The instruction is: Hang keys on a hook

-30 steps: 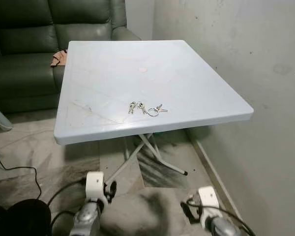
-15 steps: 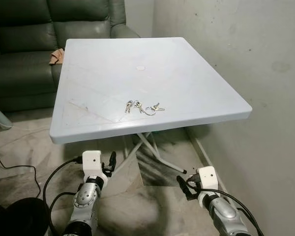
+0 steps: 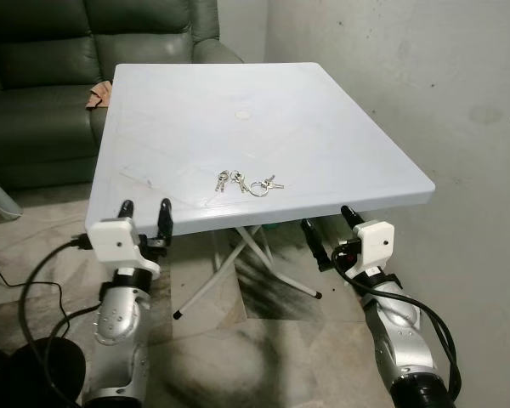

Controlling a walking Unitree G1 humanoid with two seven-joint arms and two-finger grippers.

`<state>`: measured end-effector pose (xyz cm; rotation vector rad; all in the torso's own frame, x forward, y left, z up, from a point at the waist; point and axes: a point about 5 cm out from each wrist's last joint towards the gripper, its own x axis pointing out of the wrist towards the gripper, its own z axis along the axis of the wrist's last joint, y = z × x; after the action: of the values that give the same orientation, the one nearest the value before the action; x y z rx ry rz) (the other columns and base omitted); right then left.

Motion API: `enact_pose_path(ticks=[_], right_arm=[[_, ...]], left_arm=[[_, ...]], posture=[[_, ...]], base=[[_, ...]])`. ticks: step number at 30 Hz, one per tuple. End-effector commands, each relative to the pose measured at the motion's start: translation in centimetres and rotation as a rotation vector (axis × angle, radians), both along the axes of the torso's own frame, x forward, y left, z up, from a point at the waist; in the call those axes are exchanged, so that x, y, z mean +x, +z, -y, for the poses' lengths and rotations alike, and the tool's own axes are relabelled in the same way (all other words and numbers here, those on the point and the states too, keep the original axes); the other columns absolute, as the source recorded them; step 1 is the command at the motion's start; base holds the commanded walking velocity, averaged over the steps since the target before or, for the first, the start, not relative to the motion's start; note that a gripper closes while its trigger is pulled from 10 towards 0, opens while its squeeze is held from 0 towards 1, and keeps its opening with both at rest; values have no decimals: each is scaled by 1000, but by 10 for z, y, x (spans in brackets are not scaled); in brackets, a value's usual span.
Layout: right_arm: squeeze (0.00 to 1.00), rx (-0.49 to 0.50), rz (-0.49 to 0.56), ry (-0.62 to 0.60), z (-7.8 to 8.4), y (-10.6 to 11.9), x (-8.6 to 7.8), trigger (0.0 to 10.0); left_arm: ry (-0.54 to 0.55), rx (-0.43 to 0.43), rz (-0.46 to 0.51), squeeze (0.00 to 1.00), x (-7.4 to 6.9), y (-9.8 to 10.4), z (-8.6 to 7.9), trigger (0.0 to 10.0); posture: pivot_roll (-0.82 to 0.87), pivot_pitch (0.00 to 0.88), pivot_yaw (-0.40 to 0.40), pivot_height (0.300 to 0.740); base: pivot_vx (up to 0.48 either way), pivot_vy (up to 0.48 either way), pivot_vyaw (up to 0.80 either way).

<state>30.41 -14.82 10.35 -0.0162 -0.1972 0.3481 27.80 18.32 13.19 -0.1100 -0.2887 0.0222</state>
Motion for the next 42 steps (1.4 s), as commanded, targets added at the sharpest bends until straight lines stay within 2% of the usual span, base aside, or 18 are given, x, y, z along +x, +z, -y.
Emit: enact_pose_path(ticks=[1,5,8,19,22,28,31,42], right_arm=[[0,-16,-3,-6,0,3,-2,10000],[0,-33,-13,-12,-1,5,-4,10000],[0,-56,-16,-22,-1,6,-5,10000],[0,-56,-36,-17,-4,7,-6,10000],[0,-62,-37,-7,-6,9,-3,10000],[0,-69,-34,3,-6,12,-1,10000],[0,-17,-52,13,-7,10,-3,10000],[0,-38,-64,23,-8,9,-2,10000]], left_arm=[[32,-19,-32,0,-4,-1,-8,10000],[71,-14,-89,0,-12,-8,-16,10000],[90,-15,-122,0,-14,-9,-18,10000],[82,-16,-136,0,-12,-3,-18,10000],[85,8,-149,0,-9,-1,-23,10000],[71,14,-166,0,-7,-2,-21,10000],[66,13,-181,0,-7,-3,-20,10000],[54,-2,-213,0,-5,-5,-20,10000]], posture=[[-148,0,-37,724],[-148,0,-36,724],[-148,0,-37,724],[-140,0,-40,724],[-132,0,-46,724],[-127,0,-49,724],[-126,0,-51,724],[-124,0,-52,724]], base=[[0,0,0],[0,0,0],[0,0,785],[0,0,800],[0,0,800],[0,0,800],[0,0,279],[0,0,0]])
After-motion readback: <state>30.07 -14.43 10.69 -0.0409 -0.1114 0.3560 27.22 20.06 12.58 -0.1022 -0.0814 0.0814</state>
